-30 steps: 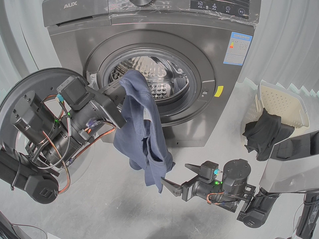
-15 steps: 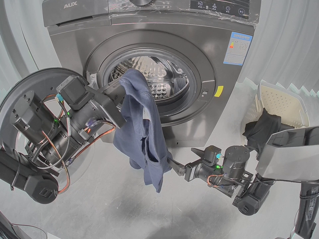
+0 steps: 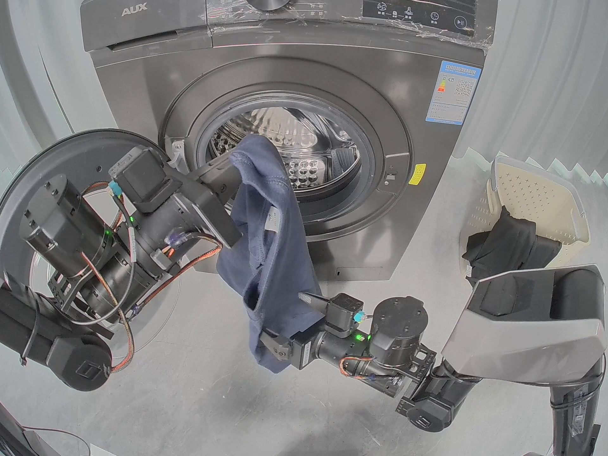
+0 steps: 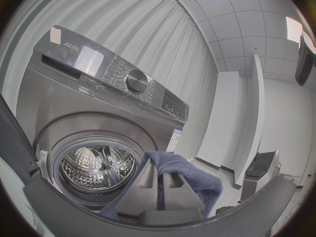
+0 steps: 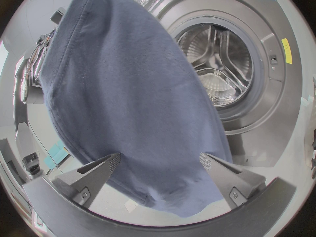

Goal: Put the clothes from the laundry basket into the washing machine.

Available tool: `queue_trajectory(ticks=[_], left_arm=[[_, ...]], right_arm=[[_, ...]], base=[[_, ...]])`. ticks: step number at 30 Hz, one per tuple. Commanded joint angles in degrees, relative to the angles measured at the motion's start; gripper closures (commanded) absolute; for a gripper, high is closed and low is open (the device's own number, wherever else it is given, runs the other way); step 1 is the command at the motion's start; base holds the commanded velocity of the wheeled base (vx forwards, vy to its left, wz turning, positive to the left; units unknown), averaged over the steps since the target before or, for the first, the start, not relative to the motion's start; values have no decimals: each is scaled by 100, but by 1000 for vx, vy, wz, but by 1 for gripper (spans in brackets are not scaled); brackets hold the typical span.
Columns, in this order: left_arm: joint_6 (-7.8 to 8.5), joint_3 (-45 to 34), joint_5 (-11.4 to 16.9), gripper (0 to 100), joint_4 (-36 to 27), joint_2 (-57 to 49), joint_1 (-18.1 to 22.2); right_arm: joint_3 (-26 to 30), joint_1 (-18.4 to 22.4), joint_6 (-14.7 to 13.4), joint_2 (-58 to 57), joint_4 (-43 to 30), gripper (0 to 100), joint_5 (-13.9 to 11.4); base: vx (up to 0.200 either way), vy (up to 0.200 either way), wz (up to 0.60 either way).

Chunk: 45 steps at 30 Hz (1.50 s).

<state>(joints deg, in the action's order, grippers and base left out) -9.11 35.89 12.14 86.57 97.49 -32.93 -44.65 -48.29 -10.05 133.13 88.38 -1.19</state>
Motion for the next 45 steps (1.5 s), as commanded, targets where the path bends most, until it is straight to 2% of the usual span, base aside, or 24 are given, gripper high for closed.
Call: queue_trajectory(ticks=[1, 14, 30, 31, 36, 40, 45], left_arm=[[5, -3, -1, 100, 1, -2, -30], [5, 15, 16, 100, 1, -186, -100], [-56, -3, 78, 100, -34, -415, -241], [-56, -12, 78, 100, -26, -380, -241], [-56, -21, 16, 100, -78, -283, -170], [-39, -29, 7, 100, -96, -107, 137], [14, -126, 34, 100, -70, 165, 463]], right_arm=[[-386, -49, 3, 99, -32, 0, -12], [-1643, 540, 161, 732, -409, 0, 5], [-2513, 671, 143, 1092, -427, 0, 67], [-2557, 671, 143, 1048, -427, 100, 102], [-2478, 707, 126, 881, -401, 100, 137], [-1942, 742, 126, 336, -348, 100, 146], [-975, 830, 117, -367, -330, 100, 295]], base=[[0, 0, 0], [0, 0, 0], [0, 0, 0], [0, 0, 0], [0, 0, 0], [0, 0, 0], [0, 0, 0]])
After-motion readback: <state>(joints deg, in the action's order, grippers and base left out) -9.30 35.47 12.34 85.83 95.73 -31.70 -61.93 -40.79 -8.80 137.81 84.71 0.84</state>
